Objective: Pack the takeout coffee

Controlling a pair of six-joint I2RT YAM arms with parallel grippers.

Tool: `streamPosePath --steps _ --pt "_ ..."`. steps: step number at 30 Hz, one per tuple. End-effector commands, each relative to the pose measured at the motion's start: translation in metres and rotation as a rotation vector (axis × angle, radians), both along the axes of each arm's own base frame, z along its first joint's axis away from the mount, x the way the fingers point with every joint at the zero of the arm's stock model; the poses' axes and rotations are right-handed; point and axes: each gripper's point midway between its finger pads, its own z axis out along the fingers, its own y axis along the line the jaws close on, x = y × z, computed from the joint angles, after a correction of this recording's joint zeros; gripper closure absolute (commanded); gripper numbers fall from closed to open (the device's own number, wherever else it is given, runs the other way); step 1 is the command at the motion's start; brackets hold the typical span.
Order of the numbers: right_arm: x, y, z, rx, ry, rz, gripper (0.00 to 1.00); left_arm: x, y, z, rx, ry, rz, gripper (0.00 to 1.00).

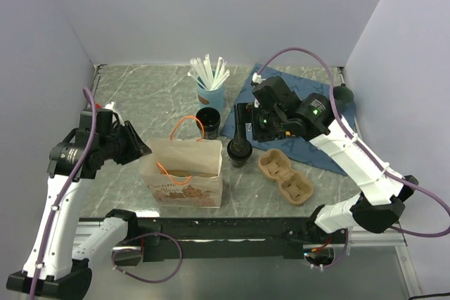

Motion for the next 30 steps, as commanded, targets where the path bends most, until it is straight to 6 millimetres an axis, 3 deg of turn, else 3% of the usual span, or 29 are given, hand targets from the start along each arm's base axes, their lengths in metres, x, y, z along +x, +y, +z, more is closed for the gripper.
streamPosePath --steps 1,5,6,14,19,22,26,30 --pt "-0.001 0.032 0.023 0.141 -0.042 0.130 0.05 0.015 0.000 0.014 0.001 -0.075 0.002 0.76" --pt "-0.011 0.056 0.046 0.218 -0.048 0.196 0.09 0.020 0.000 0.018 0.002 -0.075 0.014 0.97" --pt "-0.012 0.057 0.036 0.181 -0.011 0.187 0.10 0.020 0.000 0.018 0.003 -0.072 0.016 0.99" --pt "-0.020 0.068 0.006 0.070 0.066 0.123 0.25 0.019 0.000 0.018 -0.006 -0.072 0.023 0.99" --pt "-0.004 0.068 0.000 0.011 0.029 0.089 0.34 0.019 -0.002 0.021 -0.024 -0.094 0.022 0.99" --pt "0.005 0.077 0.001 0.015 -0.004 0.103 0.44 0.021 -0.006 0.029 -0.044 -0.120 0.004 0.99" --pt "0.012 0.082 -0.005 -0.017 0.008 0.090 0.66 0.024 -0.008 0.040 -0.059 -0.151 0.011 0.99" --pt "0.018 0.088 -0.003 0.001 -0.024 0.089 0.82 0.026 -0.007 0.041 -0.057 -0.160 0.012 0.99"
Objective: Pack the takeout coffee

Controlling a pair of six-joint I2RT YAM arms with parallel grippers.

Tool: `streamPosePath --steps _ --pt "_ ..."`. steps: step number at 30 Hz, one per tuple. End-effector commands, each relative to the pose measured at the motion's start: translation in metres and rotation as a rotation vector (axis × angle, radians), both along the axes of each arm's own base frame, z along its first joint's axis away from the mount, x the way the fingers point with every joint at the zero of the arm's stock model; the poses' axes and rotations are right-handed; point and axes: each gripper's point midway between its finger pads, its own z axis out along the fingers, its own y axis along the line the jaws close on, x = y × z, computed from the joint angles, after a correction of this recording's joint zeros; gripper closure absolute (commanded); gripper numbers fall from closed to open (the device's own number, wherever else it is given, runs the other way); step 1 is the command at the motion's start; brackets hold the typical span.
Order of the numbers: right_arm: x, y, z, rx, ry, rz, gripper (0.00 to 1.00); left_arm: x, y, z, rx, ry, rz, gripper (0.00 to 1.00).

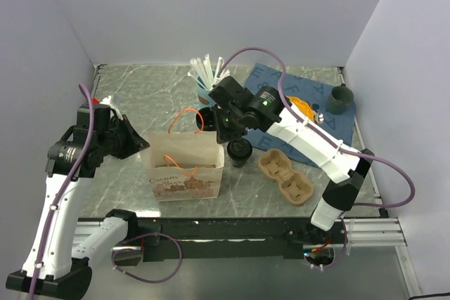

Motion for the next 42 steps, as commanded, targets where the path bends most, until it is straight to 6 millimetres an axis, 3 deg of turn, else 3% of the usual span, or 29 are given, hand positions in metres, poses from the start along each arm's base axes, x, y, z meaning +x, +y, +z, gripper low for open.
streamPosePath --steps 1,5,8,9,11,14,15,17,18,21,22,26,31,37,42 --pt "0.012 0.003 0.020 0.042 -0.091 -0.016 0.89 0.010 -0.004 0.026 -0.035 -0.100 -0.005 0.99" --pt "0.022 0.012 0.034 0.073 -0.149 -0.002 1.00 0.015 -0.003 0.034 -0.028 -0.118 0.005 0.96" --pt "0.034 0.022 0.045 0.143 -0.221 -0.005 1.00 0.021 0.003 0.043 0.001 -0.125 0.026 0.79" --pt "0.036 0.023 0.041 0.143 -0.227 -0.013 1.00 0.024 0.010 0.045 0.034 -0.132 0.053 0.67" --pt "0.042 0.026 0.049 0.174 -0.254 -0.037 1.00 0.025 0.020 0.055 0.080 -0.145 0.086 0.58" --pt "0.049 0.028 0.060 0.211 -0.297 -0.063 1.00 0.024 0.035 0.074 0.121 -0.195 0.154 0.37" --pt "0.050 0.028 0.052 0.203 -0.300 -0.067 1.00 0.022 0.037 0.077 0.127 -0.202 0.166 0.35" --pt "0.053 0.028 0.061 0.257 -0.339 -0.089 1.00 0.016 0.041 0.080 0.134 -0.198 0.181 0.34" --pt "0.052 0.028 0.048 0.243 -0.328 -0.085 1.00 0.012 0.041 0.079 0.133 -0.194 0.178 0.34" --pt "0.047 0.024 0.036 0.247 -0.311 -0.095 1.00 -0.004 0.040 0.064 0.125 -0.175 0.161 0.36" --pt "0.043 0.025 0.037 0.270 -0.309 -0.081 1.00 -0.008 0.040 0.047 0.130 -0.144 0.153 0.36" --pt "0.038 0.024 0.022 0.275 -0.286 -0.083 1.00 -0.022 0.039 0.034 0.108 -0.179 0.151 0.38" --pt "0.031 0.022 0.022 0.289 -0.287 -0.075 1.00 -0.013 0.026 0.038 0.064 -0.250 0.087 0.42" --pt "0.024 0.019 0.032 0.322 -0.290 -0.082 1.00 -0.005 0.032 0.036 0.096 -0.228 0.111 0.43" --pt "0.019 0.016 0.030 0.321 -0.282 -0.081 1.00 0.002 0.027 0.035 0.071 -0.226 0.107 0.54"
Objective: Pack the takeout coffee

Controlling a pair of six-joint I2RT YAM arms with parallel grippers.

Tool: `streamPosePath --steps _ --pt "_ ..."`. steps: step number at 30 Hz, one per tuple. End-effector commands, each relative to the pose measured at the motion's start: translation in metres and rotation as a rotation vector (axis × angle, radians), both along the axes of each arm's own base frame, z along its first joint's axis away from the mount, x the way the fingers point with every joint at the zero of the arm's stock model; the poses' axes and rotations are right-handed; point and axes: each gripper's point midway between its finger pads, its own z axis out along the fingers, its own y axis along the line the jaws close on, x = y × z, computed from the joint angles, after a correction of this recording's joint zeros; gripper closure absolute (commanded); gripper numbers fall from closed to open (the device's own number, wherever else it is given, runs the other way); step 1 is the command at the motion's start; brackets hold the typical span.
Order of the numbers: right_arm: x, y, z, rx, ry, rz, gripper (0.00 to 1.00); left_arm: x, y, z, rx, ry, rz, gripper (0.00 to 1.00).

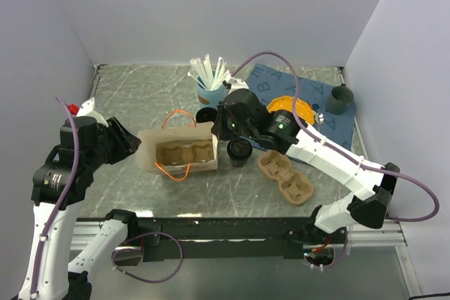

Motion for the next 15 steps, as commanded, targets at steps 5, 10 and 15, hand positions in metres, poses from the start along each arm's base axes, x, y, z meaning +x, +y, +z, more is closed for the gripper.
streamPosePath --steps 5,10,15 --pt "-0.009 -0.007 0.011 0.051 -0.009 -0.010 1.00 0.009 -0.006 -0.008 -0.025 -0.009 -0.014 0.60" --pt "-0.011 -0.008 0.009 0.044 -0.004 -0.001 1.00 0.013 -0.012 -0.009 -0.027 -0.047 -0.059 0.60" --pt "-0.013 -0.008 0.009 0.044 -0.006 0.013 1.00 0.021 -0.013 -0.005 -0.030 -0.054 -0.054 0.57"
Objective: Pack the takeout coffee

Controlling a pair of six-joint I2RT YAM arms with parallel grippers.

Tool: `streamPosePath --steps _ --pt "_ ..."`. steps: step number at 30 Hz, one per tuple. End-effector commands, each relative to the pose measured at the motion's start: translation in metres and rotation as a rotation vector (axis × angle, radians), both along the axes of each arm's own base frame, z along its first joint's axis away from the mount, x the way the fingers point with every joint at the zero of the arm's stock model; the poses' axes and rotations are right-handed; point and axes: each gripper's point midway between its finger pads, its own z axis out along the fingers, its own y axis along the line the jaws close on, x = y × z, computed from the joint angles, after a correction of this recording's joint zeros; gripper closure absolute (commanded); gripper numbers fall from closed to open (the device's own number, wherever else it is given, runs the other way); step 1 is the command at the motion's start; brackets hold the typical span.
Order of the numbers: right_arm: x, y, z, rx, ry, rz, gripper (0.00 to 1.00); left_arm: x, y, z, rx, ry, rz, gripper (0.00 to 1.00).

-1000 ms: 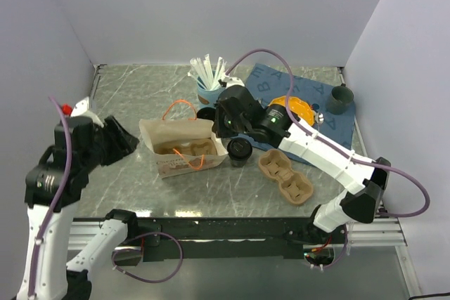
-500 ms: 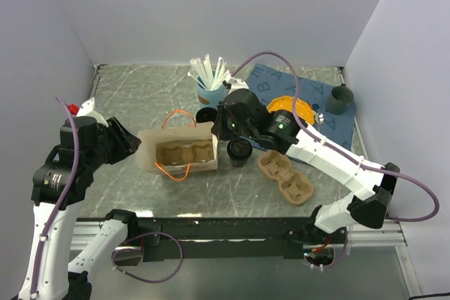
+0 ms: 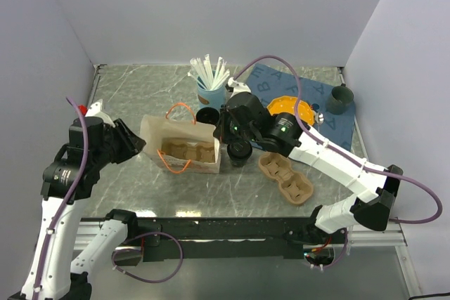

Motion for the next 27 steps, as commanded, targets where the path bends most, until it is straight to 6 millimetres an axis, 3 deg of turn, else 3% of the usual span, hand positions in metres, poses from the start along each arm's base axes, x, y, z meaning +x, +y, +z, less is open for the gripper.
streamPosePath --steps 1,6,15,21,27 --pt "-0.005 -0.002 0.014 0.040 -0.028 0.014 1.00 0.014 -0.004 0.018 -0.010 -0.077 -0.013 0.56" --pt "-0.007 0.000 0.014 0.039 -0.038 0.040 0.99 0.025 0.006 0.026 0.025 -0.114 0.032 0.49" --pt "-0.005 0.002 0.028 0.029 -0.113 0.104 1.00 0.048 0.004 0.050 0.049 -0.167 0.017 0.43" --pt "-0.007 0.004 0.026 0.030 -0.109 0.114 1.00 0.042 0.005 0.031 0.057 -0.111 0.015 0.54" --pt "-0.008 0.003 0.024 0.027 -0.112 0.126 1.00 0.032 0.002 0.028 0.045 -0.143 -0.008 0.54"
